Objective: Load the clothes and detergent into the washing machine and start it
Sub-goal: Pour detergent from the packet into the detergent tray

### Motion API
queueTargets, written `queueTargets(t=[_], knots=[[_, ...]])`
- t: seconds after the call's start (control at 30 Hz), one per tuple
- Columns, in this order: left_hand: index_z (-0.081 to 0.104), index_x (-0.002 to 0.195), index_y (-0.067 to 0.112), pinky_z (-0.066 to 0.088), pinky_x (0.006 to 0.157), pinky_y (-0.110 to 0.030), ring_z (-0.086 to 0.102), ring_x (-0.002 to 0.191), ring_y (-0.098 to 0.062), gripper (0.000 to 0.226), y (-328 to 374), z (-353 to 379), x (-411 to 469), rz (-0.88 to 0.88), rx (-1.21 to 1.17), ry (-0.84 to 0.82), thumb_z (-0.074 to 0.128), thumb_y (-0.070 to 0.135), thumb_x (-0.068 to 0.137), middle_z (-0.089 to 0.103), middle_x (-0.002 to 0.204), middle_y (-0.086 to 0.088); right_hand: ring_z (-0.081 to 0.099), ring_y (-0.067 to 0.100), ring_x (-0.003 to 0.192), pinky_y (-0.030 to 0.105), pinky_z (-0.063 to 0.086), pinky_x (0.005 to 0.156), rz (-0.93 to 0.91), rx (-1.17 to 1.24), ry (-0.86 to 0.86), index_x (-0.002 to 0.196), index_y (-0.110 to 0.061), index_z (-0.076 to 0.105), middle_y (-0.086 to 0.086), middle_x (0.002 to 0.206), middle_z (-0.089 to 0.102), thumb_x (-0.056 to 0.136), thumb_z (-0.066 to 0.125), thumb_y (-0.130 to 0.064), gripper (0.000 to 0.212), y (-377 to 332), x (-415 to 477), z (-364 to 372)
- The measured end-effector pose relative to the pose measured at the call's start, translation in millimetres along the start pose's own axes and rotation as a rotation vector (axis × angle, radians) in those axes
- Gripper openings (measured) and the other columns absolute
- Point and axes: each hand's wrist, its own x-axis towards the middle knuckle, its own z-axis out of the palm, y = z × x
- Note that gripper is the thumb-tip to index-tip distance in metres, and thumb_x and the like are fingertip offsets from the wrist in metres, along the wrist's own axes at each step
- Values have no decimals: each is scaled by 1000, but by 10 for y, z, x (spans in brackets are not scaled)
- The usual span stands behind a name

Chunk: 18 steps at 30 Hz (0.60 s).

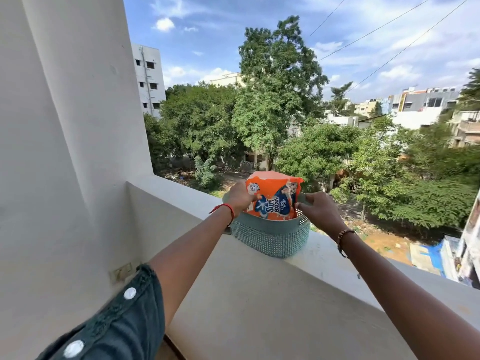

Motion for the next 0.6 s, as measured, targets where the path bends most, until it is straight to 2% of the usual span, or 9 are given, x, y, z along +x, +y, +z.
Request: queueTargets(t=[0.07, 0.13, 0.17, 0.23, 0.3, 0.4, 0.47, 0.53, 0.6], knots=[[46, 116, -4, 46, 89, -37, 53, 114, -31, 43, -49, -69, -44, 2, -14, 0, 69, 10, 82, 58, 117, -17, 42, 16, 50, 20, 38, 49, -17, 25, 59, 90, 15, 62, 23, 74, 66, 84, 59, -11, 27, -41, -44, 39], [42, 121, -5, 42, 85, -34, 48, 118, -32, 55, -113, -146, -106, 9, -10, 8, 72, 14, 79, 52, 125, -21, 62, 29, 70, 38, 51, 74, -47, 43, 159, 94, 12, 63, 25, 92, 69, 84, 61, -13, 27, -88, -99, 87], [38, 129, -5, 41, 88, -34, 44, 122, -32, 65, -155, -199, -160, 22, 0, 18, 73, 16, 79, 47, 132, -21, 64, 35, 80, 49, 49, 84, -66, 55, 192, 95, 11, 63, 26, 95, 69, 84, 61, -13, 26, -128, -143, 133], [24, 141, -4, 37, 98, -34, 36, 131, -30, 82, -246, -307, -291, 37, 17, 41, 73, 20, 79, 37, 143, -20, 62, 41, 83, 57, 45, 89, -121, 71, 246, 100, 11, 61, 28, 95, 67, 85, 60, -10, 26, -247, -269, 232], [15, 146, -1, 33, 104, -33, 31, 136, -28, 92, -349, -421, -455, 59, 18, 88, 73, 24, 79, 31, 149, -17, 60, 39, 90, 55, 44, 93, -151, 81, 261, 112, 8, 57, 27, 109, 64, 86, 58, -9, 32, -370, -392, 365], [3, 148, 5, 28, 108, -35, 25, 140, -27, 102, -509, -612, -773, 75, -19, 155, 73, 29, 78, 24, 152, -15, 57, 25, 107, 43, 48, 93, -177, 150, 203, 129, 4, 46, 23, 136, 48, 87, 57, -11, 45, -629, -653, 615], [-3, 148, 7, 26, 109, -34, 23, 140, -26, 105, -628, -745, -1034, 74, -62, 184, 73, 28, 79, 21, 154, -14, 49, 29, 123, 45, 41, 103, -194, 164, 172, 129, 2, 47, 21, 137, 46, 87, 57, -12, 45, -828, -903, 799], [-7, 148, 10, 25, 110, -33, 23, 140, -25, 107, -768, -896, -1362, 78, -82, 216, 73, 28, 79, 19, 154, -13, 40, 31, 131, 38, 31, 111, -204, 169, 119, 128, 2, 50, 20, 137, 47, 88, 57, -12, 43, -1026, -1218, 994], [-10, 148, 12, 24, 110, -32, 23, 141, -24, 108, -946, -1076, -1726, 71, -84, 242, 72, 29, 79, 18, 155, -12, 37, 28, 134, 31, 23, 112, -219, 223, 39, 128, 0, 50, 19, 138, 46, 88, 57, -13, 42, -1248, -1596, 1205]])
